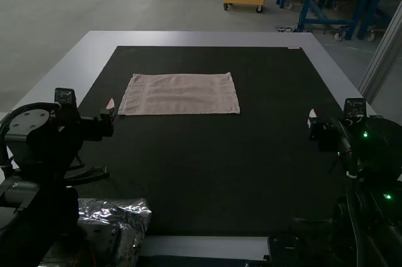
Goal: Fold the towel.
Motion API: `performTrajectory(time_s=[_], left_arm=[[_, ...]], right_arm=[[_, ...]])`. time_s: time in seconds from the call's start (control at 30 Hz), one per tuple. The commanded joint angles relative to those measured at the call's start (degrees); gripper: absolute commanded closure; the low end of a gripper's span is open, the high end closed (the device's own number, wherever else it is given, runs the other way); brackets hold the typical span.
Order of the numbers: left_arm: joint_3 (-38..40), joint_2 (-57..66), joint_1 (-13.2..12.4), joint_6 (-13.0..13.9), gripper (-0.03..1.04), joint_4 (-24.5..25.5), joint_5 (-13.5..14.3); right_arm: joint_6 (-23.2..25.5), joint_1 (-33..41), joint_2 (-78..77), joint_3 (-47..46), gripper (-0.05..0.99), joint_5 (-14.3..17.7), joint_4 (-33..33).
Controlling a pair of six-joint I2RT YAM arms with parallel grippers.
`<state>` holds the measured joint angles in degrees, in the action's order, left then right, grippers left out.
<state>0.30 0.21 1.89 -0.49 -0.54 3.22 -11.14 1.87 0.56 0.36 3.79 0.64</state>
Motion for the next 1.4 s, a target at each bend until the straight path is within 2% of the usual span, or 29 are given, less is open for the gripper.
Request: performTrajectory(time_s=[0.0, 0.07, 0.13, 0.2, 0.27, 0.37, 0.43, 0.53, 0.57, 0.6, 0.63, 0.83, 0.97, 1.03, 1.07, 1.17, 1.23, 1.27, 1.37], left_arm=[[-0.38, -0.21, 0.22, -0.39, 0.05, -0.17, 0.47], [-0.30, -0.21, -0.04, 0.23, 0.05, -0.34, 0.47], [-0.38, -0.21, -0.04, 3.30, 0.05, -0.43, 0.47], [-0.30, -0.21, -0.04, 6.82, 0.05, -1.13, 0.38], [-0.30, -0.21, 0.04, 11.39, 0.05, -3.07, 0.38], [-0.30, -0.21, 0.13, 15.08, 0.05, -6.14, 0.47], [-0.30, -0.21, 0.13, 17.28, 0.05, -7.55, 0.47], [-0.38, -0.21, -0.04, 22.29, 0.05, -10.54, 0.47], [-0.38, -0.21, -0.13, 22.55, 0.05, -11.77, 0.47], [-0.38, -0.21, -0.04, 23.69, 0.06, -13.00, 0.47], [-0.38, -0.21, -0.04, 24.84, 0.08, -13.44, 0.56], [1.99, -0.12, -0.04, 25.19, 0.07, -17.13, 0.47], [8.41, 2.60, 0.22, 25.10, 0.05, -15.72, 1.17], [12.36, 7.26, 0.22, 24.93, 0.05, -16.08, 2.31], [14.65, 10.60, 0.31, 23.87, 0.05, -15.81, 2.40], [23.17, 22.73, 0.31, 15.17, 0.05, -10.71, 2.58], [28.62, 31.26, 0.13, 9.19, 0.05, -6.32, 2.75], [31.08, 35.12, 0.13, 6.47, 0.05, -3.95, 2.75], [36.79, 44.18, 0.22, 0.58, 0.05, 0.27, 2.75]], right_arm=[[0.15, -0.37, -0.47, -0.36, 0.02, -1.33, 0.15], [-0.20, -0.37, -0.47, -0.36, 0.02, -1.33, 0.67], [0.41, -0.29, -0.47, -0.36, 0.02, -1.33, 3.13], [-0.29, -0.29, -0.47, -0.45, 0.02, -1.33, 9.81], [-6.44, -0.20, -0.47, -0.45, 0.02, -1.33, 14.74], [-18.22, -0.11, -0.56, -0.45, 0.02, -1.51, 15.79], [-21.47, -0.20, -0.56, -0.36, 0.02, -1.68, 15.53], [-27.01, -0.11, -0.47, -0.36, 0.02, -2.83, 14.74], [-27.80, 0.15, -0.56, -0.36, 0.02, -5.46, 15.70], [-29.82, 0.15, -0.56, -0.36, 0.03, -6.60, 16.93], [-30.96, 0.24, -0.56, -0.36, 0.02, -6.96, 17.55], [-29.03, -0.20, 0.15, 2.98, 0.02, -8.27, 20.45], [-21.38, -0.29, 10.25, 13.35, 0.02, -7.57, 20.62], [-15.32, -0.29, 20.27, 20.56, 0.02, -6.52, 20.36], [-12.42, -0.29, 25.19, 24.16, 0.02, -6.25, 20.19], [-5.30, -0.29, 37.76, 33.13, 0.02, -6.52, 17.64], [-1.61, 0.24, 43.30, 36.73, 0.02, -8.19, 11.57], [0.15, 0.42, 45.32, 37.26, 0.03, -8.45, 10.61], [4.10, 0.94, 50.33, 37.96, 0.03, -11.09, 6.39]])
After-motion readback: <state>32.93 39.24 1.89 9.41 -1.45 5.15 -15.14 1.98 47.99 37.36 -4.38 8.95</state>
